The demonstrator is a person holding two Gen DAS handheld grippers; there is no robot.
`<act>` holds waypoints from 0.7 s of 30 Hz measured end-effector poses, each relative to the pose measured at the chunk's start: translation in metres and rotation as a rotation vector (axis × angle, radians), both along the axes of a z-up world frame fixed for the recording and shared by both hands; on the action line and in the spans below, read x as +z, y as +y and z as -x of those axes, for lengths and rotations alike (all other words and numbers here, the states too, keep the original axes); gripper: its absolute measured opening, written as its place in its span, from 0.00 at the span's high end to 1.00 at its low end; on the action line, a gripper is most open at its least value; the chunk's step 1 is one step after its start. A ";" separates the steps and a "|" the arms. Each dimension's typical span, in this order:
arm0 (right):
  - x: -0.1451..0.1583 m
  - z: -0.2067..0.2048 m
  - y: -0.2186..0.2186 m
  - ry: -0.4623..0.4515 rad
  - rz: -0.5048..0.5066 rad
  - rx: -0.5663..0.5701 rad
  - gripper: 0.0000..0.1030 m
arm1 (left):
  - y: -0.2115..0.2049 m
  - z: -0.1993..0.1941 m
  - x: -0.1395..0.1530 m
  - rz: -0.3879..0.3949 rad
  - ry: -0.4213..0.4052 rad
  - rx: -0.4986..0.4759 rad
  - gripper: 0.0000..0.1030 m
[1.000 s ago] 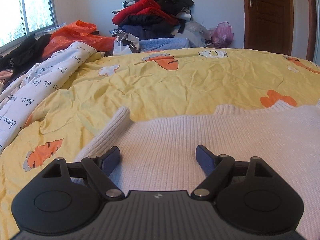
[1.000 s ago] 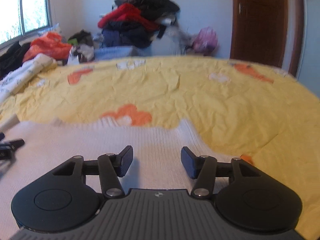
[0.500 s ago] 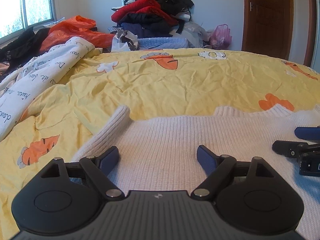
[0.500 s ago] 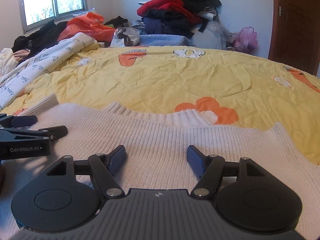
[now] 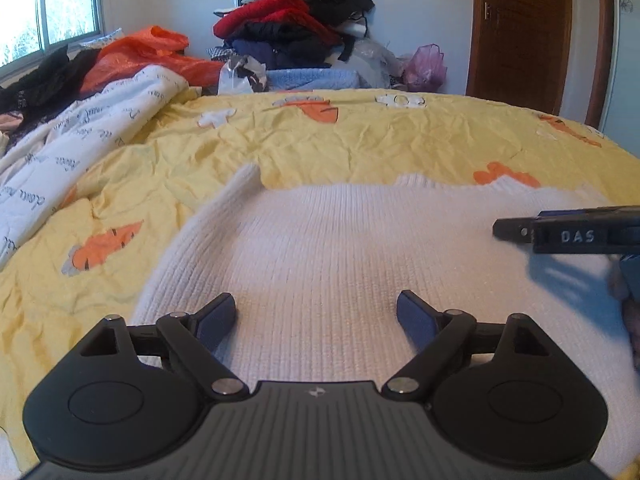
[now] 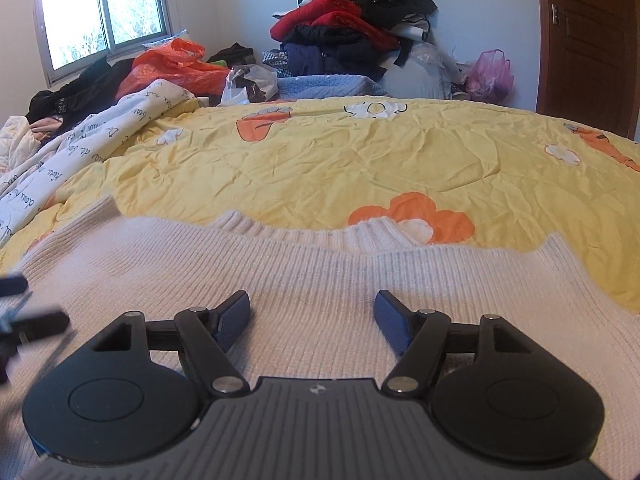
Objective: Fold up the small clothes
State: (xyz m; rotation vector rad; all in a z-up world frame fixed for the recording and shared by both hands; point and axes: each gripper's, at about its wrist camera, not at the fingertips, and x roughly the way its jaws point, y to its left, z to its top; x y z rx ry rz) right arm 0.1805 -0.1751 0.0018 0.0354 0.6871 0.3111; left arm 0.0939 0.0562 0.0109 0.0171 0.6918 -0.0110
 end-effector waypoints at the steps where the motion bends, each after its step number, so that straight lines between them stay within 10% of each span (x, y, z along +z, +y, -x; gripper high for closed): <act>1: 0.000 0.001 0.001 -0.003 0.006 -0.003 0.30 | 0.004 0.000 -0.003 0.017 -0.014 0.006 0.08; 8: 0.000 0.003 -0.004 -0.004 -0.023 -0.018 0.27 | 0.028 0.051 0.035 0.113 -0.094 0.071 0.07; 17: 0.000 0.003 -0.012 -0.002 -0.083 -0.017 0.25 | 0.131 0.163 -0.006 0.803 0.018 0.403 0.07; 21: 0.000 0.003 -0.014 -0.002 -0.101 -0.018 0.25 | 0.135 0.153 -0.012 0.883 0.039 0.399 0.07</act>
